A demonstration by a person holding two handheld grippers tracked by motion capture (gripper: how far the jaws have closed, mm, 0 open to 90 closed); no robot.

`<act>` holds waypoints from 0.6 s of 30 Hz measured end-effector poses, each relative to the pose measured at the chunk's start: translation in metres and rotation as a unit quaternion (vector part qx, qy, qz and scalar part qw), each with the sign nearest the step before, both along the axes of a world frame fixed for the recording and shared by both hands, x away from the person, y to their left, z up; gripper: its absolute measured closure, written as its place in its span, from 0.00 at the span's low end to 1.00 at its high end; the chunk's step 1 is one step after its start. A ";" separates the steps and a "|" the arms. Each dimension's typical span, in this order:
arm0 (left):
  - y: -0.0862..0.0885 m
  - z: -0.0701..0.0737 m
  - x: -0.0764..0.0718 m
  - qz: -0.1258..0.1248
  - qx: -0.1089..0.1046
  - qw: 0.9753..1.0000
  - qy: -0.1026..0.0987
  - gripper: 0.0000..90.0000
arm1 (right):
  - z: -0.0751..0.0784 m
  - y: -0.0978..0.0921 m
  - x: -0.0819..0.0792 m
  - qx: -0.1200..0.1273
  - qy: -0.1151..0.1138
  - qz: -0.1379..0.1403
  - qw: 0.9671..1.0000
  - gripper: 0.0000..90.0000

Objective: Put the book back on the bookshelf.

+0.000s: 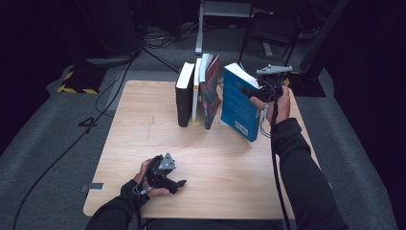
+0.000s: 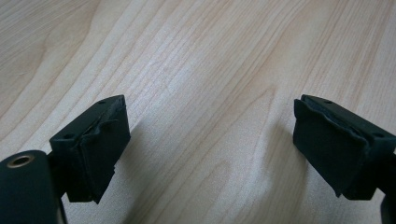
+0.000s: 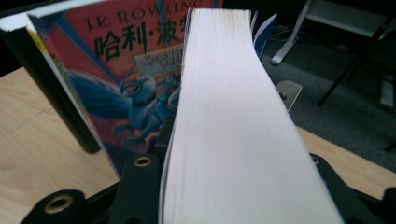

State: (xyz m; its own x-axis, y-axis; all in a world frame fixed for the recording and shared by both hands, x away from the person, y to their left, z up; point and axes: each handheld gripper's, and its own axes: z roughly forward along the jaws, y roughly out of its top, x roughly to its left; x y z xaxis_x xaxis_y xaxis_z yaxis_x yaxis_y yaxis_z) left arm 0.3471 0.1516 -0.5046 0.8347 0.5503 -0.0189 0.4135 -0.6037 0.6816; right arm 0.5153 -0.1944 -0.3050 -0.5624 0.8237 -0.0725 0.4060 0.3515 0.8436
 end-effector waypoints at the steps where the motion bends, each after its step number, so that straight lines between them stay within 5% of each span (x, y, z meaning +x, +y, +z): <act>1: 0.000 0.000 0.000 0.000 0.000 1.000 0.000 0.13 | 0.002 0.003 0.003 -0.006 -0.002 -0.001 1.000 0.67; 18: 0.000 0.000 0.000 -0.001 -0.001 1.000 -0.001 0.13 | 0.015 0.018 0.036 0.022 -0.043 -0.066 0.997 0.67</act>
State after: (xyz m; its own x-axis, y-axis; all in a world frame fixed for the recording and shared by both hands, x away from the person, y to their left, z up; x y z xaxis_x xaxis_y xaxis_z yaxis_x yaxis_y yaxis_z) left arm 0.3469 0.1517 -0.5046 0.8362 0.5481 -0.0182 0.4108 -0.6041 0.6829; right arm 0.5509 -0.1762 -0.2897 -0.4427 0.8933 -0.0771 0.3722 0.2613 0.8906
